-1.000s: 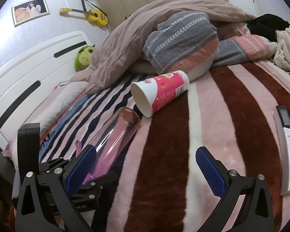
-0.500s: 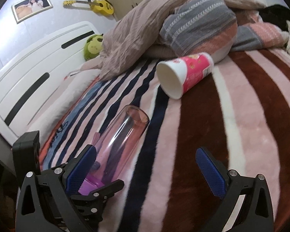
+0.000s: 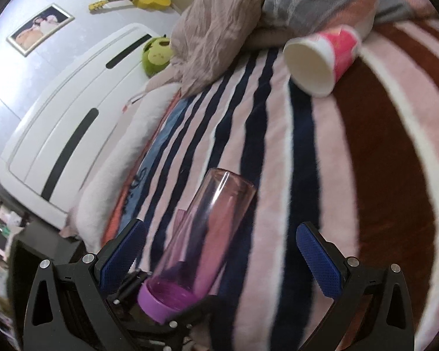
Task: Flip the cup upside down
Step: 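Lift the bottle by its cap with the left gripper while the right gripper grasps its body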
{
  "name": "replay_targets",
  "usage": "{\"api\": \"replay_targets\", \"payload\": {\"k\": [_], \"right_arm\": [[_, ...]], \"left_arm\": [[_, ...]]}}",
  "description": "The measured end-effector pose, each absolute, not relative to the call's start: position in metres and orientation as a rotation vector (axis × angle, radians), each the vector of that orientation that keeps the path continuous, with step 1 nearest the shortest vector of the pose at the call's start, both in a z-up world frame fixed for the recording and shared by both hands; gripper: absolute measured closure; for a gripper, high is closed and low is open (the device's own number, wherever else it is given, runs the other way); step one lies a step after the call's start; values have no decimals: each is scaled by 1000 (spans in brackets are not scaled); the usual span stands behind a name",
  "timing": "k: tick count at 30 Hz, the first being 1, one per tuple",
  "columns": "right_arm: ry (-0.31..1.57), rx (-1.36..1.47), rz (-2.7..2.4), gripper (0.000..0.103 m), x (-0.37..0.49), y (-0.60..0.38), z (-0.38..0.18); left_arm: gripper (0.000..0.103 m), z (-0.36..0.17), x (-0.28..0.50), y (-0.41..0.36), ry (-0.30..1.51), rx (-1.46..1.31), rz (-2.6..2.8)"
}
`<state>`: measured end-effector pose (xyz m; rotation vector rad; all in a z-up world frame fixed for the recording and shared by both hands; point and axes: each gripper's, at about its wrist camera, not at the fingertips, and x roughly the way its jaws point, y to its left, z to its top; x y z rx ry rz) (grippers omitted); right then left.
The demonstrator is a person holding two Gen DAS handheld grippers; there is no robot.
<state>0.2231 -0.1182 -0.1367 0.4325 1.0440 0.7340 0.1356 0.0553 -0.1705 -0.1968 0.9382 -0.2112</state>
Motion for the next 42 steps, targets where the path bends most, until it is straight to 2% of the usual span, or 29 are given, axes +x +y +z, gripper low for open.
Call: {"api": "replay_targets", "payload": {"k": [8,10,16,17,18,19,21,29,37,42], "right_arm": [[1158,558,781,0,233,-88,-162],[1186,599,780,4,240,-83,-170],[1201,674,773,6,256,-76,-186],[1197,681,767,8,258,-75,-187],[1195,683,751,17,261,-74,-187],[1193,680,737,30,263,-74,-188],[1191,666,712,44,266,-72,-191],[1115,632,731,44,256,-76,-180],[969,554,780,48,244,-80,-135],[811,427,793,48,234,-85,-99]], "left_arm": [[29,-173,135,62,928,-238,-249],[29,-174,134,64,926,-242,-256],[29,-175,137,65,928,-245,-274],[29,-175,138,64,928,-242,-273],[29,-176,138,63,929,-240,-272],[29,-176,139,63,930,-236,-271],[29,-177,140,63,932,-234,-266],[29,-175,140,64,927,-223,-266],[31,-163,149,63,888,-271,-281],[32,-151,164,52,819,-227,-301]]}}
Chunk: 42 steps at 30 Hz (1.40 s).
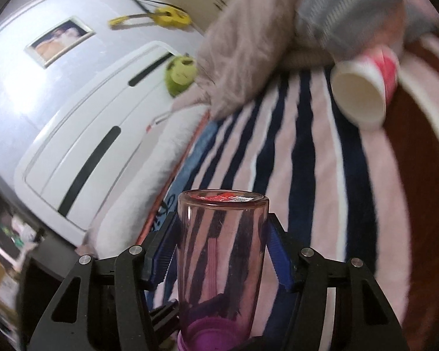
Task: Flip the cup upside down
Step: 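Lift the bottle by its cap with the left gripper while the right gripper grasps its body, then stand the bottle upright on its cap with the right gripper and release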
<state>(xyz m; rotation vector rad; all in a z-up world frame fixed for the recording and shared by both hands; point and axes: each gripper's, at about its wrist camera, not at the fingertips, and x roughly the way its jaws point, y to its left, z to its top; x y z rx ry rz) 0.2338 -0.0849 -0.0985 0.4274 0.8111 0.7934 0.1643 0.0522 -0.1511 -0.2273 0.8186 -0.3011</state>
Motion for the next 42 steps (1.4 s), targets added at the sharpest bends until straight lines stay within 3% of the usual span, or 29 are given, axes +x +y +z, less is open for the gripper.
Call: {"api": "replay_targets", "payload": {"k": [10,26,30,35,39,42], "right_arm": [[582,136,791,48,218,-87,-63],[541,-39,794,46,169,-75,-64],[569,-4,778,28,167,-78,-56],[560,0,739,24,152,-83,-44],[550,14,690,11,133,-98,-31],[538,24,638,0,116,-117,-22]], "left_arm": [[32,-145,198,48,740,-209,-371],[29,-143,165,50,823,-162,-307],[18,-131,144,52,806,-147,-277],[14,-106,114,53,759,-124,-224],[1,-81,89,55,715,-119,-178],[1,-63,72,55,678,-114,-141]]}}
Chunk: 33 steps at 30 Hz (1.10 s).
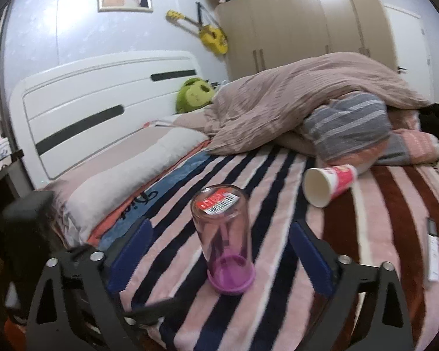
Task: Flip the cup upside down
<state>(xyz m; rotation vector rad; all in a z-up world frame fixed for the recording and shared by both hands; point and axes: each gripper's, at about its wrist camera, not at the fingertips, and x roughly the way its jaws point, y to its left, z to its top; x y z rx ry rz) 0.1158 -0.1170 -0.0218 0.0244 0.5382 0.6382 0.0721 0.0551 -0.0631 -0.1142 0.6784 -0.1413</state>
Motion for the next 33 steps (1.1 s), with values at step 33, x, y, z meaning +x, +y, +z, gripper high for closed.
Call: {"api": "replay_targets", "payload": {"k": [33], "right_arm": [[442,13,617,0,21,-195,28]], "left_arm": [[1,18,-34,31,477,-73,36]]}}
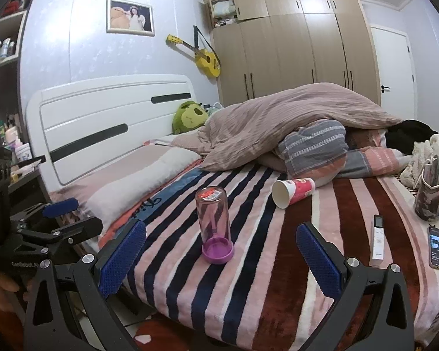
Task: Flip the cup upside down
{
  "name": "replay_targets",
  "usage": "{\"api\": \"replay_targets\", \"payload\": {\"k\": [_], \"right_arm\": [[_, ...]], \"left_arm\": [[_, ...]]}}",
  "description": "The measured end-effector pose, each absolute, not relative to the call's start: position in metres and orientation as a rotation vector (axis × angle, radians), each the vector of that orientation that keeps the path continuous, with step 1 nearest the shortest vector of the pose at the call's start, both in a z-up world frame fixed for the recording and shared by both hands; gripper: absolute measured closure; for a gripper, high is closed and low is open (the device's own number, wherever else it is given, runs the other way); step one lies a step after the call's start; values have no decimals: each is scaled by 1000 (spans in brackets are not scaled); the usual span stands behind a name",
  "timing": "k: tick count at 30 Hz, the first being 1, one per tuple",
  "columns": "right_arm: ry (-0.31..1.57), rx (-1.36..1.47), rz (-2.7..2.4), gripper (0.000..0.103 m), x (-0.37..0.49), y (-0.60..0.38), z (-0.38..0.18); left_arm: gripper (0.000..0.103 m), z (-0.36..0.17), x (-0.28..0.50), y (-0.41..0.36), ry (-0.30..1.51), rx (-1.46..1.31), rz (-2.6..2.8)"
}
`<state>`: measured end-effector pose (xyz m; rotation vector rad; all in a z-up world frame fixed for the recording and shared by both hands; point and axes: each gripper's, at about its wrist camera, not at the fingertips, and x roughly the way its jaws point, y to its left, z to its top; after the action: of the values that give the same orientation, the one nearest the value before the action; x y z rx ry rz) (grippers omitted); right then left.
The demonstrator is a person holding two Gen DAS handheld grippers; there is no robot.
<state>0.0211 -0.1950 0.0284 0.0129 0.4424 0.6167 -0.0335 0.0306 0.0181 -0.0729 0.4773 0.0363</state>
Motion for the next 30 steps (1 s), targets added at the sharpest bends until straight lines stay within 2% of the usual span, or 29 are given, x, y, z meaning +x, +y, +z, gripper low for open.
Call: {"api": "replay_targets", "payload": {"k": [30], "right_arm": [[472,16,635,0,24,-201,19]], "left_arm": [[1,15,-37,29,500,-136,34]]}}
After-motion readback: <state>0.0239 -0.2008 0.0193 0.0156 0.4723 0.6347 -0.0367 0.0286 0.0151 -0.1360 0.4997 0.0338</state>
